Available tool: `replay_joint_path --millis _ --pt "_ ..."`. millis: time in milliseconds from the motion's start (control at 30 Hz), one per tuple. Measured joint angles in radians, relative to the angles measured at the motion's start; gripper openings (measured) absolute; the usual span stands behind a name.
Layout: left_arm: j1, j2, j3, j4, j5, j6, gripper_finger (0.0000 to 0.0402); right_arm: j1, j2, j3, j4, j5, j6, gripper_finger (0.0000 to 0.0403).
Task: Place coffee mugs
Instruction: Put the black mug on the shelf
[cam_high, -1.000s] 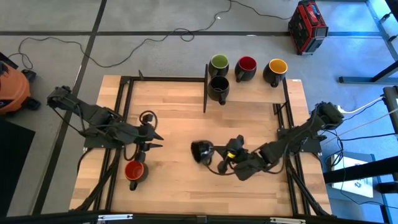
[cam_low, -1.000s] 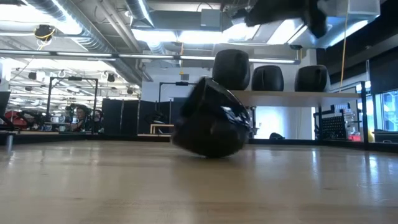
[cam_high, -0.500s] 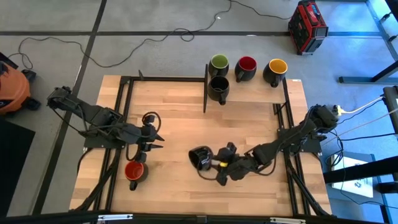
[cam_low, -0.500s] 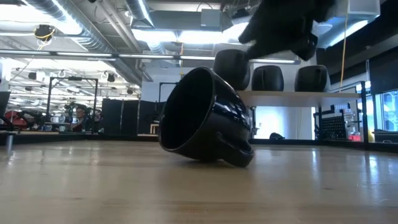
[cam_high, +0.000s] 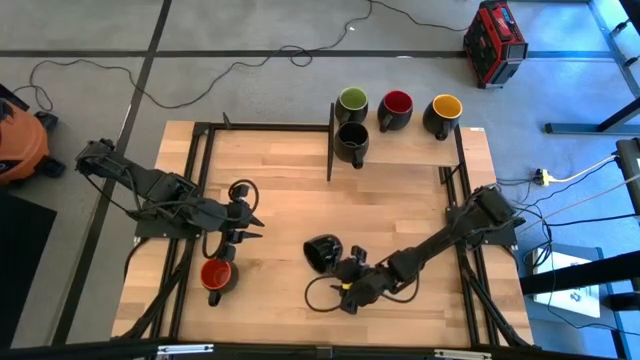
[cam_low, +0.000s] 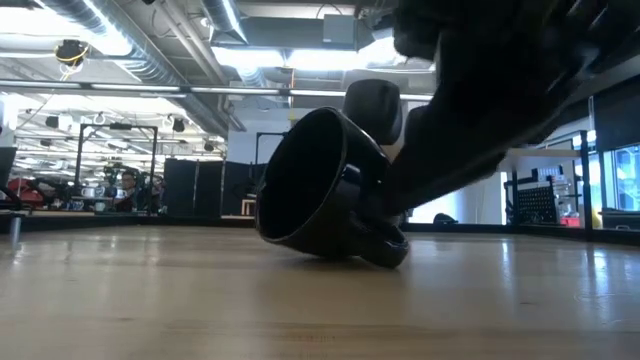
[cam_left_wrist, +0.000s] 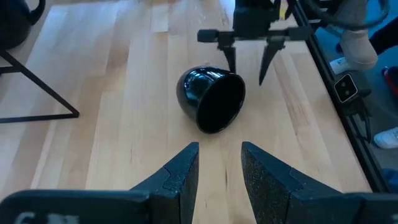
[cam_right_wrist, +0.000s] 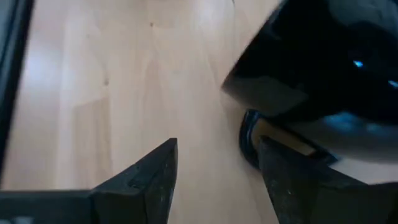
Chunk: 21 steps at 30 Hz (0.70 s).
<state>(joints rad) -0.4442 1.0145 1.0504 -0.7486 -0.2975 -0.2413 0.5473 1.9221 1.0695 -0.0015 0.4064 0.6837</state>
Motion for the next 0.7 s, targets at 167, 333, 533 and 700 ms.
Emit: replay_joint_path --millis 167,333,533,700 --pt "0.0 0.0 0.0 -0.003 0.0 -0.001 0.0115 -0.028 0.044 0.004 0.004 0.001 -0.007 0.0209" --pt "0.0 0.0 0.0 -0.003 -0.001 -0.01 0.0115 -0.047 0.059 0.004 0.01 -0.003 -0.019 0.0192" --pt "0.0 0.0 0.0 -0.003 -0.001 -0.01 0.0115 -0.058 0.08 0.007 0.008 -0.015 -0.068 0.0129" --pt "0.0 0.0 0.0 -0.002 -0.006 -0.01 0.0115 -0.059 0.106 0.009 0.031 0.005 -0.079 0.0073"
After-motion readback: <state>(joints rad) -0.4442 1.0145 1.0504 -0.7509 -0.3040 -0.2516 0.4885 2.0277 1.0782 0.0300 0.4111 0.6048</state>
